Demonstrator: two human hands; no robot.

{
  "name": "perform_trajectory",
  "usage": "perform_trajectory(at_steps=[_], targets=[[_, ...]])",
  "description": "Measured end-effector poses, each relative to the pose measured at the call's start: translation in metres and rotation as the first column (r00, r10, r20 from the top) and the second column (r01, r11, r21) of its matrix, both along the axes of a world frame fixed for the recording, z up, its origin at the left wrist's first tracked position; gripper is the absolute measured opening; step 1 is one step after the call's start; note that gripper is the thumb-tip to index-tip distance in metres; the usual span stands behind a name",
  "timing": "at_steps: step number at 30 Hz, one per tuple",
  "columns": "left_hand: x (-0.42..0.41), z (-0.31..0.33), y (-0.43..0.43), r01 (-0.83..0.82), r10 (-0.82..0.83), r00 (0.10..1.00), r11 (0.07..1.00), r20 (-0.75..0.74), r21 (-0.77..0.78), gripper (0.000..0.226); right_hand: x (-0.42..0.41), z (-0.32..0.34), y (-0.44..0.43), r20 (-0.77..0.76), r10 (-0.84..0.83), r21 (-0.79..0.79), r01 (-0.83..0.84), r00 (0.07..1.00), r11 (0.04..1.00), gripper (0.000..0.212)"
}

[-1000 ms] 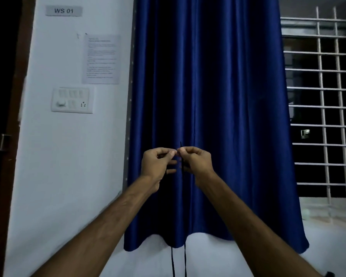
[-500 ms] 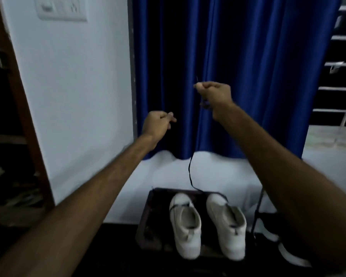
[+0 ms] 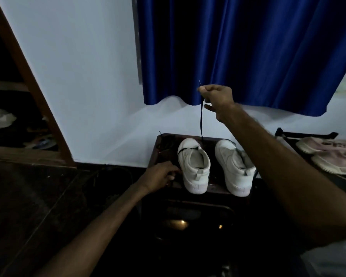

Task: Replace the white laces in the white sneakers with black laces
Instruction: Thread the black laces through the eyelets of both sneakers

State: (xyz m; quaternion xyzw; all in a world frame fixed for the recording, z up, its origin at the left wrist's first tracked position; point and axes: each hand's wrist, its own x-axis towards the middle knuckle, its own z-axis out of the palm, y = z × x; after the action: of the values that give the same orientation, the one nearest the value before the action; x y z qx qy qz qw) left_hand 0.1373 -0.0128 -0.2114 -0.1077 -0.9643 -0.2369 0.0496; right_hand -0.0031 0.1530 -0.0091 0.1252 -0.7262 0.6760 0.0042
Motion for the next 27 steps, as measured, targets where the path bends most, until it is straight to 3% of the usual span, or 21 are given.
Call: perform_trajectory(at_steps=[6,9,11,13,14,15,16,17,18,20,22,25,27], targets=[[0.004,0.006,-0.014,0.176,-0.18,0.983,0.972,-0.016,-0.155,0.03,0.004,-0.007,-0.01,-0.021,0.043,0.031,-0.042,0.999,0.999,0.011],[0.01,0.002,-0.017,0.156,-0.183,0.979,0.956,-0.088,-0.248,0.022,0.004,-0.006,-0.009,-0.038,0.041,0.046,-0.039,0.998,0.998,0.011],[0.016,0.004,-0.015,0.126,-0.156,0.98,0.966,-0.123,-0.225,0.018,0.003,-0.006,-0.007,-0.04,0.038,0.057,-0.036,0.998,0.998,0.012],[0.016,0.014,-0.015,-0.001,0.023,0.978,0.995,-0.208,0.103,0.01,0.001,-0.005,-0.005,-0.042,0.03,0.057,-0.028,0.999,0.998,0.012],[0.011,0.023,-0.019,-0.1,0.191,0.951,0.934,-0.244,0.343,0.005,0.0,-0.005,-0.003,-0.042,0.024,0.054,-0.022,0.999,0.998,0.011],[0.005,0.034,-0.026,-0.19,0.374,0.895,0.813,-0.243,0.551,0.007,-0.001,-0.004,-0.002,-0.041,0.018,0.053,-0.016,0.999,0.998,0.011],[-0.003,0.043,-0.035,-0.259,0.515,0.833,0.687,-0.203,0.679,0.012,-0.002,-0.004,-0.001,-0.038,0.013,0.054,-0.011,0.999,0.998,0.01],[-0.011,0.05,-0.046,-0.33,0.592,0.791,0.629,-0.158,0.704,0.012,-0.003,-0.003,-0.001,-0.037,0.01,0.054,-0.008,0.999,0.999,0.009],[-0.018,0.056,-0.055,-0.396,0.607,0.784,0.65,-0.129,0.649,0.01,-0.004,-0.003,-0.001,-0.034,0.009,0.051,-0.007,0.999,0.999,0.008],[-0.027,0.056,-0.06,-0.5,0.568,0.819,0.773,-0.075,0.39,0.005,-0.004,-0.004,-0.001,-0.025,0.009,0.041,-0.008,1.0,0.999,0.006],[-0.03,0.043,-0.058,-0.543,0.559,0.829,0.814,-0.023,0.208,0.007,-0.003,-0.007,-0.003,-0.014,0.014,0.039,-0.013,1.0,0.999,0.007],[-0.024,0.025,-0.053,-0.515,0.51,0.857,0.845,0.076,0.145,0.01,-0.002,-0.014,-0.006,-0.01,0.023,0.056,-0.022,1.0,0.998,0.006],[-0.018,0.017,-0.052,-0.404,0.392,0.913,0.907,0.112,0.118,0.012,-0.001,-0.017,-0.007,-0.007,0.03,0.059,-0.03,1.0,0.998,0.007]])
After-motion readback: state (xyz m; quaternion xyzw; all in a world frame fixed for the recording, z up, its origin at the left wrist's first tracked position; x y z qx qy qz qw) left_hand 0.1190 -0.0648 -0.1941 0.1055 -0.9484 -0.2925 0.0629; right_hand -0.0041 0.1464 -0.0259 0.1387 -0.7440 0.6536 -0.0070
